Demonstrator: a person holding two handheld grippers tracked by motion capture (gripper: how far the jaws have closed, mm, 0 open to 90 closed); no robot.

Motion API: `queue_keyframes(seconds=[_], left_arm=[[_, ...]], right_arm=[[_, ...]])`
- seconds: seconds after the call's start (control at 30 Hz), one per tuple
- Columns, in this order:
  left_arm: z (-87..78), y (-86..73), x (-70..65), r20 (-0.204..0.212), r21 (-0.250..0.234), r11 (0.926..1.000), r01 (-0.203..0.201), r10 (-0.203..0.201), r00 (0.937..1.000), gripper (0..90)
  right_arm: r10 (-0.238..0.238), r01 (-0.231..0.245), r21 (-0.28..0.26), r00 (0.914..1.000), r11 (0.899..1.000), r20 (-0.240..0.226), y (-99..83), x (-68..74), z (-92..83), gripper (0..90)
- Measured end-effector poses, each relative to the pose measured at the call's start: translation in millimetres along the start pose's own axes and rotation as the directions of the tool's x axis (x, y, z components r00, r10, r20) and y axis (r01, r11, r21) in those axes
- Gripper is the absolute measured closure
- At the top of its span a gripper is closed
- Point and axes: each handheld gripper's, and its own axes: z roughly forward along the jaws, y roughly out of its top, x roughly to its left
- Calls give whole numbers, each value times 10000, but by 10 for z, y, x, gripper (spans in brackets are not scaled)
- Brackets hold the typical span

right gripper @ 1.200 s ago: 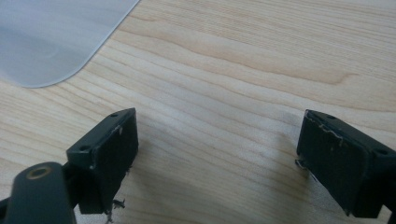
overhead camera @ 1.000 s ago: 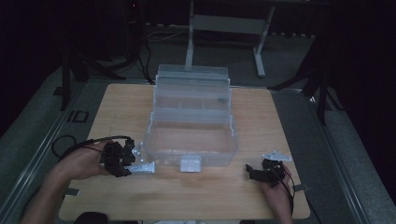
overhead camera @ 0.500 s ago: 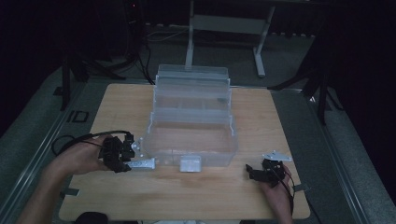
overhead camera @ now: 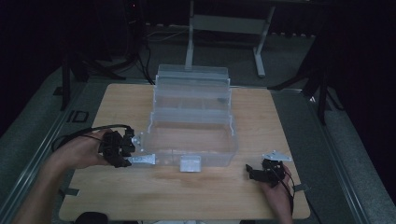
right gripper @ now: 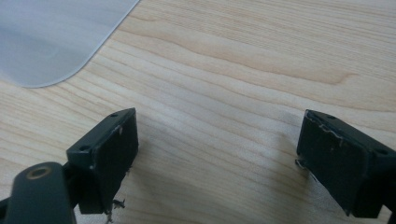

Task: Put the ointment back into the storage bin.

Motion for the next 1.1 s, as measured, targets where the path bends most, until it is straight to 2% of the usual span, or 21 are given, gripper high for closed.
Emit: queue_keyframes(seconds=[0.57,0.73,0.77,1.1], left_arm=[[-201,45,206,-59,-97,9999,108,-108,9999,705],[-235,61,244,-90,-184,9995,266,-268,9996,705],[-248,78,273,-220,-183,9996,234,-238,9995,705],[-265,196,378,-290,-316,9993,195,-204,9994,705]], right_arm=[[14,-14,-2,10000,10000,-3,0,1,0,124],[0,0,-5,10000,10000,1,1,0,0,124],[3,-3,-3,10000,10000,-1,1,0,0,124],[-2,2,-4,10000,10000,0,1,-1,0,123]])
